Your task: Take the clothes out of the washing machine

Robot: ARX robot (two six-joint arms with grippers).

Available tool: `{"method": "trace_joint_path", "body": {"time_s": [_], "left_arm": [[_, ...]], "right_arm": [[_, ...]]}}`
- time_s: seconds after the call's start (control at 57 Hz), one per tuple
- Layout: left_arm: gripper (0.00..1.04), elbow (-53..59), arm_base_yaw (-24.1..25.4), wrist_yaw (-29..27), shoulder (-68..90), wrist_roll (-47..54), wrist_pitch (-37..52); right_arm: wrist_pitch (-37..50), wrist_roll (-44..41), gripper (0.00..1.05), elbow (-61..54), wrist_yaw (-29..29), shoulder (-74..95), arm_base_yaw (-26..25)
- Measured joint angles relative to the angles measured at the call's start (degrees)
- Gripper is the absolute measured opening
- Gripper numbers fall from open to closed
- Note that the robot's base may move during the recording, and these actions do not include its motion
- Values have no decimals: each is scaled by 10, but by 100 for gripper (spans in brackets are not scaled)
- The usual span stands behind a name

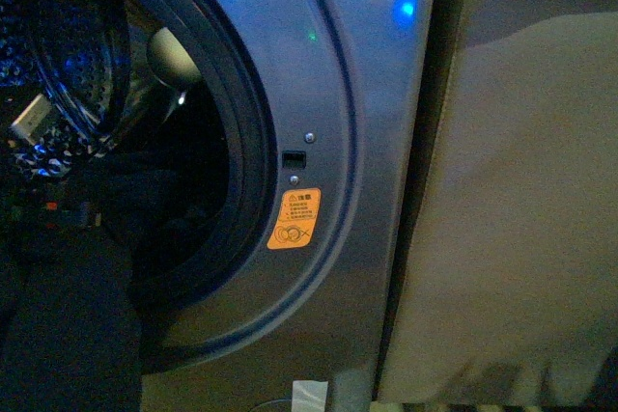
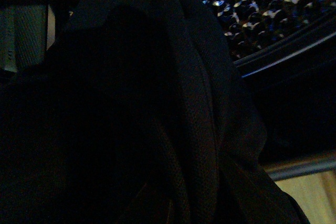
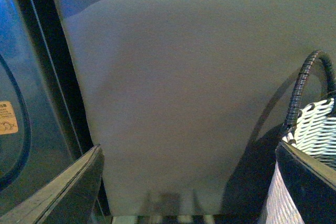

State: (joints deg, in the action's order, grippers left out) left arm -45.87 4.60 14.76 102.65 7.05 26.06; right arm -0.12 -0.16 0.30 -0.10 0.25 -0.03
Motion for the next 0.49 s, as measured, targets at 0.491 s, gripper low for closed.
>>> {"method": "trace_joint_path", "body": {"time_s": [0.491], "left_arm": [[12,113,43,98,-298,16,-28]], "right_arm": [[0,0,97,0,0,0,0]]}}
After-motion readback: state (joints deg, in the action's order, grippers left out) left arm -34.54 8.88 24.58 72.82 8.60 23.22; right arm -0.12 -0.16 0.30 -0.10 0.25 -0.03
